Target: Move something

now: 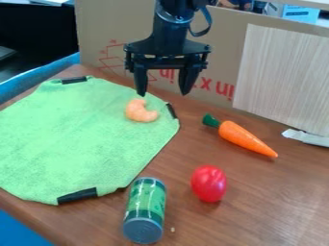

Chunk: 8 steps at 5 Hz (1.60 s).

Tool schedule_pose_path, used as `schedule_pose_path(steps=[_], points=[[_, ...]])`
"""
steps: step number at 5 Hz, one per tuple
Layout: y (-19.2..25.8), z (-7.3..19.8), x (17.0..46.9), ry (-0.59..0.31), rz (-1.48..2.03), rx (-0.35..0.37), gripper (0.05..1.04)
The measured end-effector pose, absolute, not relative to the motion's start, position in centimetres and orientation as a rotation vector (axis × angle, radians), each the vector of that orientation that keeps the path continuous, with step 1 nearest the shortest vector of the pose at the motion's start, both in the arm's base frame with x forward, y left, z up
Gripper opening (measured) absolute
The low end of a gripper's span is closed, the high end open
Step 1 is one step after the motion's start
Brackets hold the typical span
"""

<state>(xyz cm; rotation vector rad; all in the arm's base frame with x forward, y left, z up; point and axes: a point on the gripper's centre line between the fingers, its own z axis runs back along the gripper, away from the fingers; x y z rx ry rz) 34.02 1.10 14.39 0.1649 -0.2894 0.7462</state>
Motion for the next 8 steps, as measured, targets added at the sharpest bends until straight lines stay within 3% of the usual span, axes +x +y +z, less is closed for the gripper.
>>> schedule_pose_path(steps=[1,4,8], points=[[1.0,13.4,33.9,-0.260,0.737,0.173,0.999],[11.1,12.6,33.2,-0.265,0.792,0.094,0.999],[20.5,10.2,30.7,-0.245,0.776,0.143,1.000]])
